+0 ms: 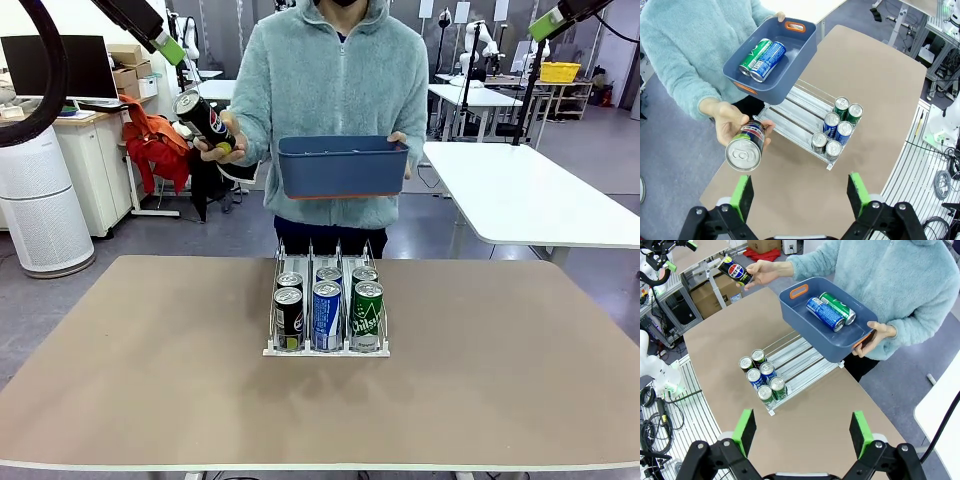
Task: Fill the beverage cans into the dispenser.
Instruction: Pick up the Pepsi coke handed by the human.
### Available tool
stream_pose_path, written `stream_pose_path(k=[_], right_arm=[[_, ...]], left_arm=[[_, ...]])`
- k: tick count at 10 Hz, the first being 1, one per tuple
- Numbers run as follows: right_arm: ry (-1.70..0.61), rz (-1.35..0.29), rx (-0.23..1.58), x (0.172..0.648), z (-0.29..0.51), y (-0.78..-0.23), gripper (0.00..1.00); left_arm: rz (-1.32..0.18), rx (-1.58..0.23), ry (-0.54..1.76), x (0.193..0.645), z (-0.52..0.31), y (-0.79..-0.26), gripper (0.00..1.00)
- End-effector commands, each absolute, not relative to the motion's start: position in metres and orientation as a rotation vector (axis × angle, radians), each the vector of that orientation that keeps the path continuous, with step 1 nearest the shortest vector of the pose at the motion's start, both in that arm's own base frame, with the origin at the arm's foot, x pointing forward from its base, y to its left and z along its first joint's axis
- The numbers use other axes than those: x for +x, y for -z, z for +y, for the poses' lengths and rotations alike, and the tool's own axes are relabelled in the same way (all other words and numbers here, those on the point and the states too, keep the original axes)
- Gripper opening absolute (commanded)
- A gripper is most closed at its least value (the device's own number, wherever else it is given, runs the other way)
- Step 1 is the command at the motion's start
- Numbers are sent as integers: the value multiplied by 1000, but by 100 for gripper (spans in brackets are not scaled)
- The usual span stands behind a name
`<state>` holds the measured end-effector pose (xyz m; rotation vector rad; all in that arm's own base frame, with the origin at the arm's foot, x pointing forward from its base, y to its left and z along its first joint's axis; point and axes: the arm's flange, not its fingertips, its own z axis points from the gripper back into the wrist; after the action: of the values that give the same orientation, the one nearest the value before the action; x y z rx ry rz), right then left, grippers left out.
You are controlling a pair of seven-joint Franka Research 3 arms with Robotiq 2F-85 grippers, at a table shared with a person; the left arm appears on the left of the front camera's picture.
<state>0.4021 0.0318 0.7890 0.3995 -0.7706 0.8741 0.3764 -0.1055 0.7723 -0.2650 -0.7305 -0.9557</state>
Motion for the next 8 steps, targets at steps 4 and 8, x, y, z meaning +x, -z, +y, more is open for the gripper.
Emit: stream_pose_path(k=[4,8], right_arm=[[-873,-768,404,402,33,-788,100],[-873,-768,404,402,33,-788,100]], left_arm=[[-736,-253,947,377,-104,-771,100],[-736,-253,947,377,-104,-771,100]])
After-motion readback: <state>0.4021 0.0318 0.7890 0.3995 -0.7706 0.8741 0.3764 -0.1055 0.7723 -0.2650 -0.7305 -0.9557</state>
